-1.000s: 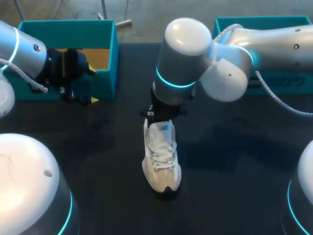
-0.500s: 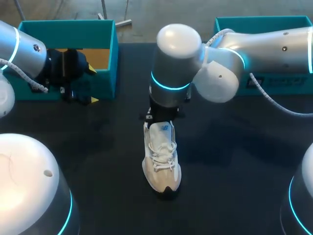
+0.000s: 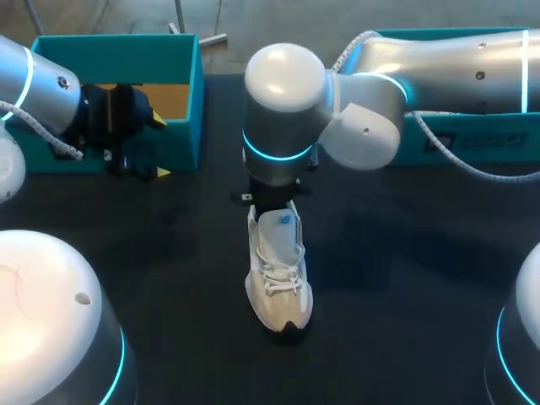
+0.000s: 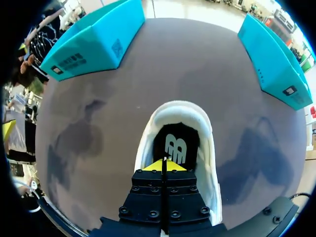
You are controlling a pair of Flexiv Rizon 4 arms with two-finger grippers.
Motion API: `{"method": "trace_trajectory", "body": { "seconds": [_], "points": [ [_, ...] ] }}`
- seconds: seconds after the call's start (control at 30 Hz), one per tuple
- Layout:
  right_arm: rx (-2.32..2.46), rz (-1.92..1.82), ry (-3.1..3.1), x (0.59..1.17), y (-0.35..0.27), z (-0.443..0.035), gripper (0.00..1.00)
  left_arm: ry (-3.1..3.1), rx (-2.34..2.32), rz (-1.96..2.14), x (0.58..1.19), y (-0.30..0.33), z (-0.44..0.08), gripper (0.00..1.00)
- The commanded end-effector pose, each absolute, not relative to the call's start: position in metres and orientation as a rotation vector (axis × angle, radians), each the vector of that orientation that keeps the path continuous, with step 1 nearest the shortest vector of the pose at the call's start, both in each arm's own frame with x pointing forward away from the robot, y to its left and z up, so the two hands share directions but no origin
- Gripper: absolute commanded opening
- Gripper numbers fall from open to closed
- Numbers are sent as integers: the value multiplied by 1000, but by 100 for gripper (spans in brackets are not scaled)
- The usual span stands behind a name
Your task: Take the shoe out of the shoebox, open the shoe tongue, remove and reinsert the insole, then place the shoe into the shoebox
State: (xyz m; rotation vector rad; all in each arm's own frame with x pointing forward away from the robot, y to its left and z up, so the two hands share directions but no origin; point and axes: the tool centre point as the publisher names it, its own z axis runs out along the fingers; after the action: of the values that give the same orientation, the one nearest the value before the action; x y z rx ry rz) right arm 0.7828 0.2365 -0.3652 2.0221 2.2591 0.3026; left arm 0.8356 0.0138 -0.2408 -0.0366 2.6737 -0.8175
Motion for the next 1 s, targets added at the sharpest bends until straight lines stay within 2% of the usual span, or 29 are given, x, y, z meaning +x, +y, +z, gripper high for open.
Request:
{"method": "trace_trajectory", "body": {
  "seconds": [0.03, 0.63, 1.0],
  "points": [
    [2033, 337, 2275, 791, 235, -383, 0, 2675, -37, -812, 835, 14, -241, 100],
    [2070, 322, 2280, 793, 224, -410, 0, 2675, -37, -812, 835, 14, -241, 100],
    [1980, 320, 2253, 796, 223, -381, 0, 2675, -37, -812, 835, 14, -241, 100]
  ]
}}
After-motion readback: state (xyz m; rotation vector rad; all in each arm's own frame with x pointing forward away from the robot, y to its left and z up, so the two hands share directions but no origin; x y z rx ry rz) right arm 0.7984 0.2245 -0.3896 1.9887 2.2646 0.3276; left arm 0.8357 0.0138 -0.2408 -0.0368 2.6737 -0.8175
